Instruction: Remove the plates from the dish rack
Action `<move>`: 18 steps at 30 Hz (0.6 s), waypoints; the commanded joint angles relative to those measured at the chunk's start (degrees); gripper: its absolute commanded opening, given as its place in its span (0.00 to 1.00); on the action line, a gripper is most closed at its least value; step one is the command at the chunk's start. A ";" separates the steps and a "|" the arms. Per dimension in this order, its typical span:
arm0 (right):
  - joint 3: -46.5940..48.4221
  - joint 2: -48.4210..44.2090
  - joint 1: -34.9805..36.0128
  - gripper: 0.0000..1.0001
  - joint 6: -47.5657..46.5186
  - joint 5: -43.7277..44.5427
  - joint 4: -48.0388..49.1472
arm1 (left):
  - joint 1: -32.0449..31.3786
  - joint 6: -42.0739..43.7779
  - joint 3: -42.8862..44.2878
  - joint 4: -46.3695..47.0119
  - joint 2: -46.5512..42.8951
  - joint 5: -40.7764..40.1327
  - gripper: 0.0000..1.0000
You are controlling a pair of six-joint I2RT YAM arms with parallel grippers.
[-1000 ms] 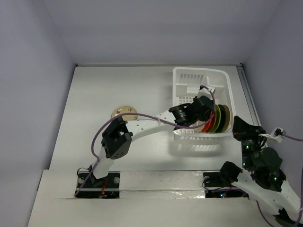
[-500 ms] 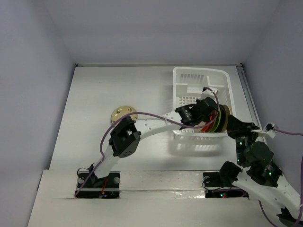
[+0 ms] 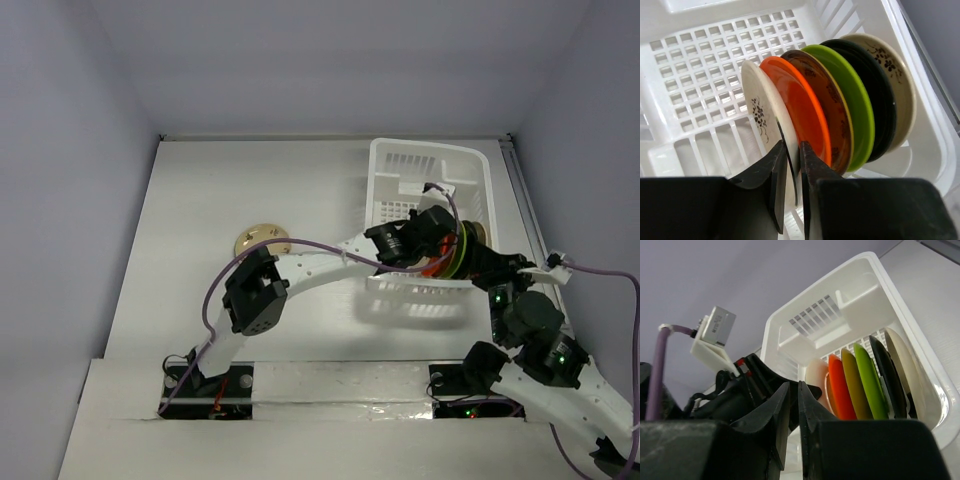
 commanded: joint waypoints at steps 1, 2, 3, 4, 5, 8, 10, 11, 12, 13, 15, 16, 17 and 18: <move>0.78 0.95 0.17 0.18 -0.45 0.32 2.55 | -0.01 1.38 -0.76 2.87 -8.94 -3.66 0.00; 0.86 0.95 0.17 0.18 -0.45 0.24 2.55 | -0.01 1.29 -1.11 3.13 -9.39 -3.75 0.00; 0.86 0.95 0.17 0.18 -0.45 0.32 2.46 | -0.01 1.12 -1.81 3.57 -9.91 -3.84 0.00; 0.86 0.86 0.17 0.18 -0.45 0.32 2.37 | -0.01 1.03 -2.25 3.83 -11.05 -4.27 0.00; 0.78 0.69 0.17 0.18 -0.45 0.15 2.37 | -0.01 0.59 -3.82 5.06 -11.84 -4.45 0.00; 0.69 0.51 0.17 0.18 -0.45 0.23 2.20 | -0.01 0.68 -8.31 10.06 -16.32 -4.45 0.00; 0.86 0.51 0.17 0.18 -0.37 0.32 2.11 | -0.01 0.68 -10.17 11.48 -18.17 -4.98 0.00; 0.95 0.51 0.17 0.18 -0.37 0.41 1.93 | -0.01 0.59 -10.17 11.31 -18.79 -5.41 0.00; 0.86 0.51 0.17 0.18 -0.19 0.41 1.76 | -0.01 0.59 -10.60 10.96 -19.40 -5.77 0.00; 0.86 0.42 0.17 0.18 -0.10 0.32 1.76 | -0.01 0.94 -11.13 10.96 -20.28 -6.64 0.00; 0.86 0.33 0.17 0.18 -0.19 0.24 1.76 | -0.01 1.73 -12.45 9.83 -23.36 -7.87 0.00; 0.95 0.25 0.17 0.18 -0.28 0.32 1.84 | -0.01 2.51 -12.89 8.77 -25.72 -10.23 0.00; 0.86 0.33 0.17 0.18 -0.28 0.15 2.02 | -0.01 2.87 -13.41 7.37 -26.96 -11.47 0.00; 0.78 0.25 0.17 0.18 -0.45 -0.03 2.11 | 0.59 3.31 -15.25 4.83 -28.45 -12.88 0.00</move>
